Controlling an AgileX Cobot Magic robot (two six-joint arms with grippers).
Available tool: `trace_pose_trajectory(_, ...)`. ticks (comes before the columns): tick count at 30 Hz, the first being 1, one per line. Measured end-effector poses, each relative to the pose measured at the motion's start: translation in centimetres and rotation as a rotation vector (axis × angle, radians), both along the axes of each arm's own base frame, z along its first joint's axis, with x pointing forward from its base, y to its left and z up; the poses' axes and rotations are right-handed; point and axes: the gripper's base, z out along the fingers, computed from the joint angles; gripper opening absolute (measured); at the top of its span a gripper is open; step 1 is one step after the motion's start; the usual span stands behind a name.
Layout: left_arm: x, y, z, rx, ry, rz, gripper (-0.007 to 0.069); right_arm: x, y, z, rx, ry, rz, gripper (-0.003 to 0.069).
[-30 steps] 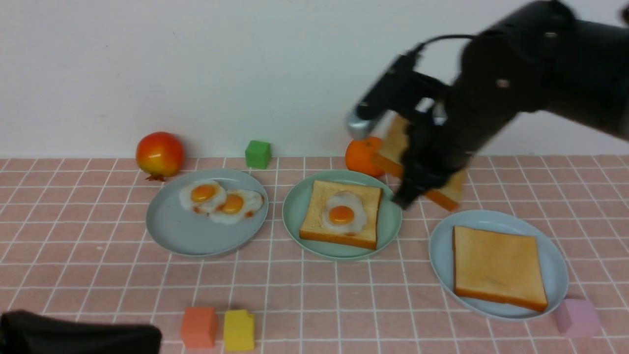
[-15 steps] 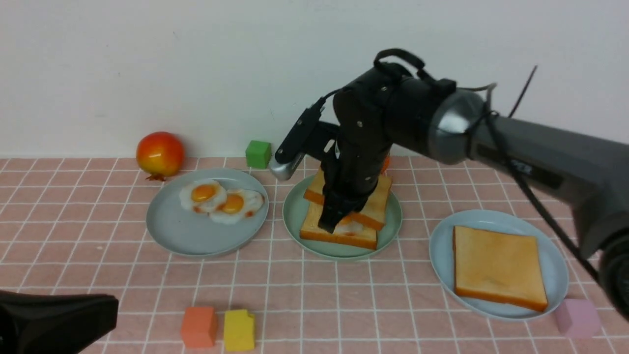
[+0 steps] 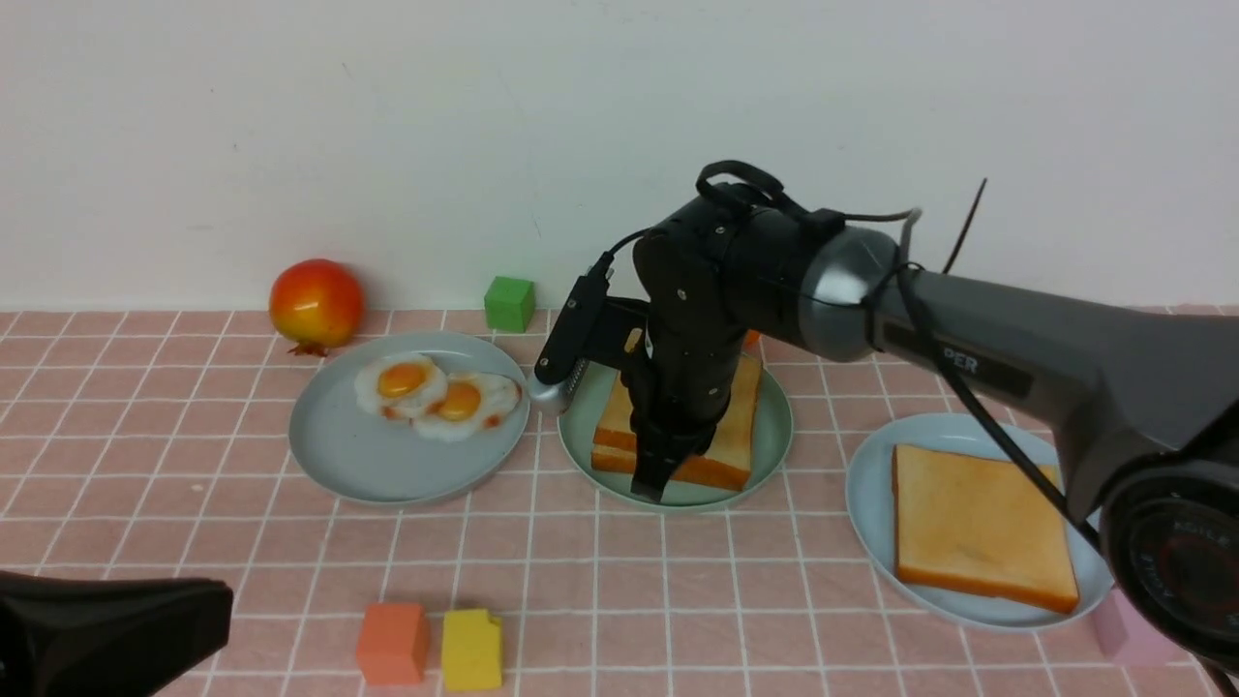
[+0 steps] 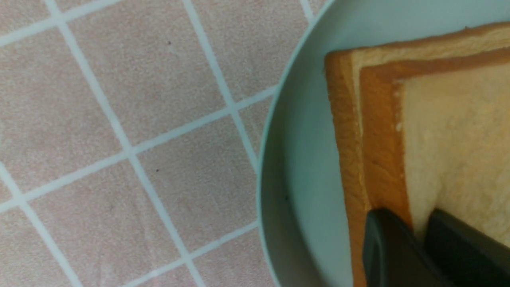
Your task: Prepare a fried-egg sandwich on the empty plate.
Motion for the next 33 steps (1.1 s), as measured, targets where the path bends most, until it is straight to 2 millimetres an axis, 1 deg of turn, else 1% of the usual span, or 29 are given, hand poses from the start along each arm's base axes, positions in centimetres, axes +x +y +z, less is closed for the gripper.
trace_pose_trajectory(7, 0.0, 0.0, 0.0, 0.0, 0.0, 0.0, 0.0012, 0.0, 0.0, 0.1, -0.002, -0.004, 0.001, 0.012)
trace_pose_trajectory(11, 0.0, 0.0, 0.0, 0.001, -0.001, 0.0, 0.0012, 0.0, 0.1, 0.1, -0.002, -0.004, 0.001, 0.0159)
trace_pose_trajectory(13, 0.0, 0.0, 0.0, 0.001, -0.001, 0.0, 0.0012, -0.1, 0.3, 0.1, -0.005, -0.009, -0.004, 0.022)
trace_pose_trajectory(14, 0.0, 0.0, 0.0, 0.001, -0.001, 0.0, 0.0012, -0.2, 0.3, 0.1, -0.006, -0.01, -0.009, 0.0233)
trace_pose_trajectory(16, 0.0, 0.0, 0.0, 0.001, -0.001, 0.0, 0.0012, -0.5, 0.5, 0.7, -0.011, -0.027, -0.025, 0.0343)
trace_pose_trajectory(17, 0.0, 0.0, 0.0, 0.001, -0.001, 0.0, 0.0012, -0.9, 0.6, 1.6, -0.011, -0.035, -0.04, 0.0397)
trace_pose_trajectory(18, 0.0, 0.0, 0.0, 0.001, -0.001, 0.0, 0.0012, -0.9, 0.6, 1.8, -0.011, -0.038, -0.041, 0.0412)
trace_pose_trajectory(21, 0.0, 0.0, 0.0, 0.001, -0.001, 0.0, 0.0012, -2.2, 0.5, 4.9, 0.007, -0.059, -0.076, 0.0479)
trace_pose_trajectory(22, 0.0, 0.0, 0.0, 0.001, -0.001, 0.0, 0.0012, -3.1, 0.2, 7.0, 0.024, -0.061, -0.109, 0.0499)
trace_pose_trajectory(23, 0.0, 0.0, 0.0, 0.001, -0.001, 0.0, 0.0012, -3.2, 0.2, 7.3, 0.027, -0.061, -0.114, 0.0499)
trace_pose_trajectory(24, 0.0, 0.0, 0.0, 0.004, -0.009, -0.005, 0.0012, -5.4, -0.9, 11.6, 0.069, -0.053, -0.192, 0.0492)
trace_pose_trajectory(25, 0.0, 0.0, 0.1, 0.001, -0.014, -0.007, 0.0012, -6.3, -1.5, 13.1, 0.095, -0.046, -0.221, 0.0477)
trace_pose_trajectory(26, 0.0, -0.1, 0.1, -0.002, -0.017, -0.008, 0.0012, -6.3, -1.5, 13.1, 0.094, -0.04, -0.222, 0.0473)
trace_pose_trajectory(27, 0.0, -0.1, 0.3, -0.025, -0.03, -0.016, 0.0012, -7.6, -2.3, 15.6, 0.155, -0.047, -0.255, 0.0439)
trace_pose_trajectory(28, -0.2, -0.1, 0.4, -0.051, -0.044, -0.025, 0.0012, -8.5, -2.8, 17.1, 0.197, -0.051, -0.277, 0.0405)
trace_pose_trajectory(29, -0.5, 0.0, 0.5, -0.107, -0.074, -0.043, 0.0012, -9.8, -3.7, 18.6, 0.244, -0.05, -0.305, 0.0357)
trace_pose_trajectory(30, -0.6, 0.1, 0.5, -0.115, -0.078, -0.046, 0.0012, -10.1, -3.8, 18.9, 0.255, -0.047, -0.308, 0.0339)
trace_pose_trajectory(31, -1.0, 0.4, 0.3, -0.169, -0.109, -0.061, 0.0012, -11.8, -4.9, 20.3, 0.303, -0.037, -0.331, 0.0279)
trace_pose_trajectory(32, -1.5, 0.7, 0.0, -0.219, -0.134, -0.077, 0.0012, -13.0, -5.6, 21.0, 0.334, -0.021, -0.343, 0.0237)
trace_pose_trajectory(33, -2.1, 1.2, -0.3, -0.272, -0.162, -0.088, 0.0012, -15.1, -7.0, 21.8, 0.369, -0.003, -0.363, 0.0162)
